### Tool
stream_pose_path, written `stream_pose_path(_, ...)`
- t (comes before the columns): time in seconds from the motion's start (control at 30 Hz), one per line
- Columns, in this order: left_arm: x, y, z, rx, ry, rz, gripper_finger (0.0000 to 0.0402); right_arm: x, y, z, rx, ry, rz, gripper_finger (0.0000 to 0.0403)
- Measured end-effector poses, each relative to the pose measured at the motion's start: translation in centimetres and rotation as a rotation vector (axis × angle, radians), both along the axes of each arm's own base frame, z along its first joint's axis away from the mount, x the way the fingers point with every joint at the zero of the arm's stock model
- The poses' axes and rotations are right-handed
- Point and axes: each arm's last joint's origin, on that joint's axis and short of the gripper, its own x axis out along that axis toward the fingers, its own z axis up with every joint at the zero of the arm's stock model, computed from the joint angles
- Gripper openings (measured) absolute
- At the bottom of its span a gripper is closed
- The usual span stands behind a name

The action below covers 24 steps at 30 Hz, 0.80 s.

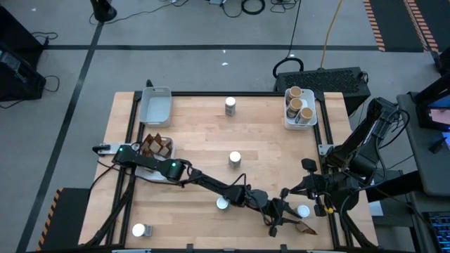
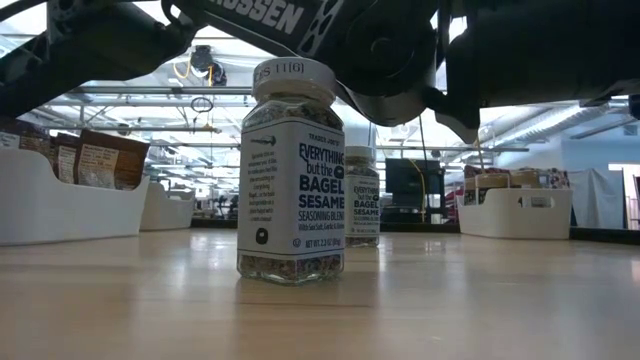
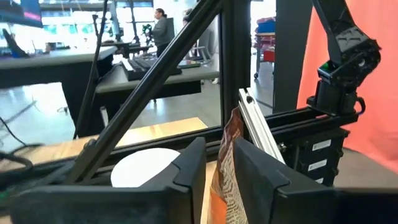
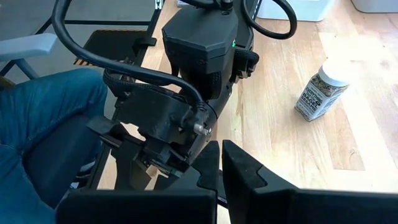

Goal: Sort spices by type
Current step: Put the orange seasoning pack into the left white bin

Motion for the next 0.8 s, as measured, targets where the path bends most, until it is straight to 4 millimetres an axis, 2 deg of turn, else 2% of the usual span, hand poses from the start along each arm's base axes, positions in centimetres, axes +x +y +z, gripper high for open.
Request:
stream_pose_path(0.3,0.02,0.05,-0.03,-0.013,0.007,0.003,0.0061,0.00,-0.01,-0.01,-0.001,0.001,0.000,0.0000)
stream_pose_path(0.53,0.07,0.20,-0.03,-0.014,0.006,0.006,0.0009,-0.01,-0.01,-0.01,-0.001,0.001,0.000,0.0000)
stream_pose_path(0.8,0.08,0.25,-0.01,0.033,-0.015,-0.015,0.0004,-0.01,-0.01,-0.01,-0.001,0.001,0.000,0.0000)
